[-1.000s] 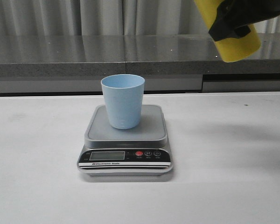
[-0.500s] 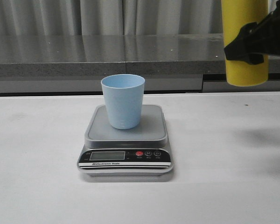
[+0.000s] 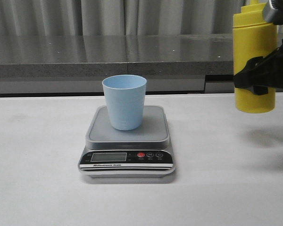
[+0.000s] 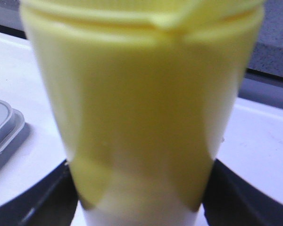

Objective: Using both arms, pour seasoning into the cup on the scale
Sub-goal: 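Turn the yellow bottle upright and carry it back with the right gripper, then lower the yellow bottle onto the table with the right gripper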

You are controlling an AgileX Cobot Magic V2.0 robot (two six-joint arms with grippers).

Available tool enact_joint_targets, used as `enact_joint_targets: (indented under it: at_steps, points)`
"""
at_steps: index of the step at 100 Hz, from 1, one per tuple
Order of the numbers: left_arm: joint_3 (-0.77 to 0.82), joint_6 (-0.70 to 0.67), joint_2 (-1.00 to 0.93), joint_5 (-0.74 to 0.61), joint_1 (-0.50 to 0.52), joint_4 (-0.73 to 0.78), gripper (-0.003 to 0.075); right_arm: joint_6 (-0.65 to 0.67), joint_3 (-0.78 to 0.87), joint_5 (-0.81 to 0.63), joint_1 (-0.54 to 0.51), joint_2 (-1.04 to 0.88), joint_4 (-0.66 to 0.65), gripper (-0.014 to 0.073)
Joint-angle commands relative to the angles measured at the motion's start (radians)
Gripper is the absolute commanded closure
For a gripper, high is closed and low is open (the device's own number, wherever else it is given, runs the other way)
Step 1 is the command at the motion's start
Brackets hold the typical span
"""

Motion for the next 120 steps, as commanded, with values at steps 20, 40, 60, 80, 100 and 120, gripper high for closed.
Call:
enact_joint_targets:
  at_steps: [20, 40, 60, 80, 100, 120]
  points:
    - [-0.024, -0.008, 0.008, -0.078, 0.003, 0.000, 0.0741, 0.044, -0.020, -0.191, -0.005, 0.074, 0.002, 0.0261]
    - [-0.024, -0.008, 0.008, -0.078, 0.003, 0.000, 0.0741, 0.045, -0.020, -0.233, -0.005, 0.132, 0.002, 0.0261]
    - [-0.024, -0.008, 0.008, -0.078, 0.003, 0.000, 0.0741, 0.046, -0.020, -0.273, -0.005, 0.191, 0.002, 0.0261]
    - [-0.024, -0.008, 0.008, -0.078, 0.003, 0.000, 0.0741, 0.046, -0.020, -0.289, -0.005, 0.210, 0.001, 0.0261]
    - [-0.024, -0.008, 0.008, -0.078, 0.003, 0.000, 0.0741, 0.049, -0.020, -0.289, -0.005, 0.210, 0.001, 0.0197]
    - [-0.024, -0.008, 0.008, -0.078, 0.003, 0.000, 0.0741, 0.054, -0.015, -0.289, -0.005, 0.206, -0.002, -0.0057]
